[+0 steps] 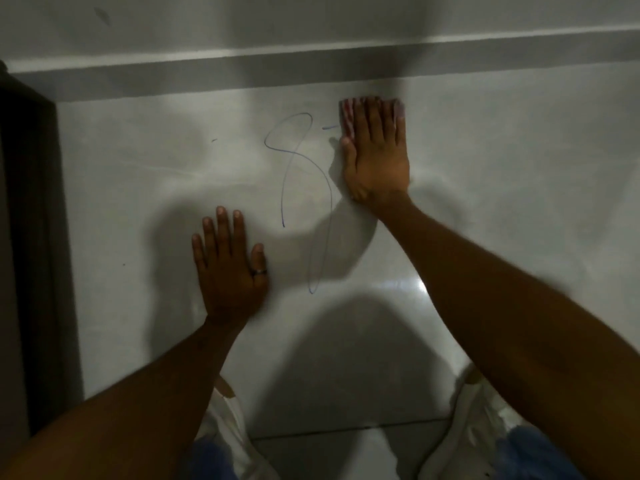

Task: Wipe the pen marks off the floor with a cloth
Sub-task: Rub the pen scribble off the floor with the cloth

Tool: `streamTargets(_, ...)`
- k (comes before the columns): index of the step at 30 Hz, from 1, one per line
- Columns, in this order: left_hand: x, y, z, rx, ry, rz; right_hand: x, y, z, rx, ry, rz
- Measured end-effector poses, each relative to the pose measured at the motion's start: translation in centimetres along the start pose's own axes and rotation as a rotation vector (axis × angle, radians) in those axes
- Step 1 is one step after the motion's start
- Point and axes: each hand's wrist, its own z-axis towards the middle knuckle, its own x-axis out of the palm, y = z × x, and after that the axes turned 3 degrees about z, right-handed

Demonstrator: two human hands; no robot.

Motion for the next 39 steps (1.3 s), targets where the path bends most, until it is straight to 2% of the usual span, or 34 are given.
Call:
streamTargets(7, -0.2, 0.2, 0.2, -0.012, 0.044, -0.017, 4.8, 3.6, -18.0, -0.13, -0.01, 0.098)
streamTargets(9, -0.3, 0.2, 0.2, -0.014, 0.054, -0.03, 5.8, 3.9, -20.4, -0.158, 0.01, 0.125)
streamTargets(13, -0.4, 0.2, 0.2, -0.019, 0.075, -0.036, 5.4, 2.9, -16.8, -0.302, 0.046, 0.096)
streamTargets(18, -0.2, 0.3, 0.2, -0.016, 0.066, -0.037, 3.3, 3.6, -6.7, -0.28, 0.051, 0.045)
streamTargets(22, -0.1, 0.3, 0.2, -0.012, 0.069, -0.038, 1.9, 4.6, 0.3, -0.126, 0.007, 0.034)
streamTargets(25, 0.0, 0.2, 0.1, -0.012, 0.074, -0.032, 2.1, 6.9, 2.4, 0.077, -0.025, 0.076)
streamTargets(27, -0.1, 0.1, 0.1, -0.012, 0.074, -0.036, 2.2, 8.8, 2.9, 0.106, -0.023, 0.105)
streamTargets(33, -0.2, -0.2, 0.1, -0.009, 0.08, -0.033, 3.1, 12.3, 1.4, -0.223, 0.027, 0.081)
streamTargets(39, -0.5, -0.1, -0.1, 0.001, 0.067, -0.014, 5.7, 11.7, -6.8, -0.392, 0.087, 0.099)
